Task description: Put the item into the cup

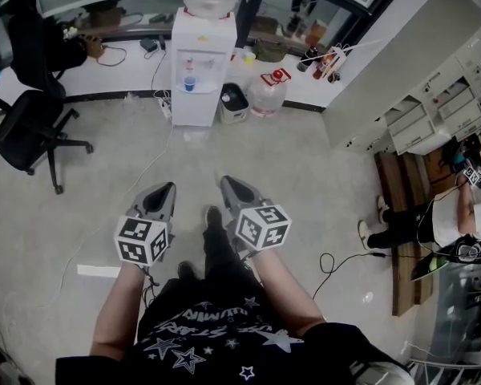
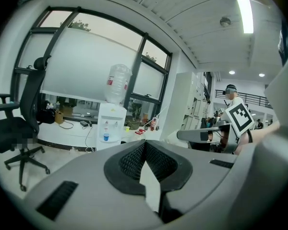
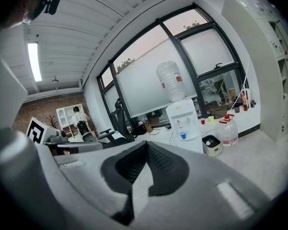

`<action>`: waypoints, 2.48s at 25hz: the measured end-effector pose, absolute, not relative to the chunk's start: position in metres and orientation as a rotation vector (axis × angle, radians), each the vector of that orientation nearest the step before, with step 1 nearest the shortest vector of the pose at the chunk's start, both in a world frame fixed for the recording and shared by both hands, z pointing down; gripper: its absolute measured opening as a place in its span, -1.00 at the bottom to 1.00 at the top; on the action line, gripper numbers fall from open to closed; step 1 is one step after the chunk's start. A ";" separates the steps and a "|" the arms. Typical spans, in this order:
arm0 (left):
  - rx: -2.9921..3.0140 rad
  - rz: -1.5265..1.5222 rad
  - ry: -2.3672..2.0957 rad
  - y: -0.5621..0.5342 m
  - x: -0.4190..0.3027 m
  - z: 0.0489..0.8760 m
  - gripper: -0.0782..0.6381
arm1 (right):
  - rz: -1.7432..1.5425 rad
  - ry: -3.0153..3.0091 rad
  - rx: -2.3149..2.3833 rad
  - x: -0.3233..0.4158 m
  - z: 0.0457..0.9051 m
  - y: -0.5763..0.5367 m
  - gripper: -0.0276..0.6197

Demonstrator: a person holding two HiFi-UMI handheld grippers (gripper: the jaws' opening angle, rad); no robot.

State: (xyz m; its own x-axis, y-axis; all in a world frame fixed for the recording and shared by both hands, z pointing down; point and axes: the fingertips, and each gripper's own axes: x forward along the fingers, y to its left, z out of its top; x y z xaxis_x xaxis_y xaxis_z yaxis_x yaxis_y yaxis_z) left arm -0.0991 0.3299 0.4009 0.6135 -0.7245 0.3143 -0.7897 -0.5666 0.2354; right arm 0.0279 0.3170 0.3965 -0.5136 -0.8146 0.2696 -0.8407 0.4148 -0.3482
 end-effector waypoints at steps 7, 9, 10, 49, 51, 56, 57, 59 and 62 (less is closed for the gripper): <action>2.453 0.284 -1.272 0.295 -0.099 0.412 -0.77 | 0.709 -2.626 1.461 0.031 0.406 0.275 -0.91; 2.441 0.293 -1.278 0.281 -0.097 0.415 -0.77 | 0.715 -2.631 1.455 0.034 0.406 0.259 -0.91; 2.437 0.297 -1.278 0.274 -0.095 0.416 -0.77 | 0.719 -2.632 1.454 0.036 0.406 0.251 -0.91; 2.355 0.355 -1.382 0.057 0.003 0.422 -0.77 | 0.773 -2.701 1.300 0.143 0.419 0.022 -0.91; 2.351 0.359 -1.391 0.050 0.001 0.424 -0.77 | 0.787 -2.698 1.300 0.143 0.424 0.015 -0.91; 2.326 0.309 -1.423 0.032 -0.012 0.430 -0.77 | 0.831 -2.664 1.288 0.133 0.441 0.000 -0.91; 2.324 0.309 -1.422 0.028 -0.015 0.434 -0.77 | 0.829 -2.659 1.283 0.130 0.444 -0.003 -0.91; 2.313 0.313 -1.416 0.016 -0.020 0.444 -0.77 | 0.817 -2.648 1.276 0.126 0.448 -0.013 -0.91; 2.297 0.308 -1.402 -0.008 -0.027 0.455 -0.77 | 0.813 -2.623 1.283 0.122 0.455 -0.032 -0.91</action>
State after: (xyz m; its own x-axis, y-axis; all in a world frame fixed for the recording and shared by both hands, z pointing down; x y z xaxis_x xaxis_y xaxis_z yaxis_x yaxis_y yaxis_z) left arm -0.0270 -0.0082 0.4550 0.4642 -0.7898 0.4009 -0.8851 -0.3968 0.2433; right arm 0.1217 -0.0325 0.4550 -0.6368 -0.7006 0.3219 -0.7598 0.4994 -0.4163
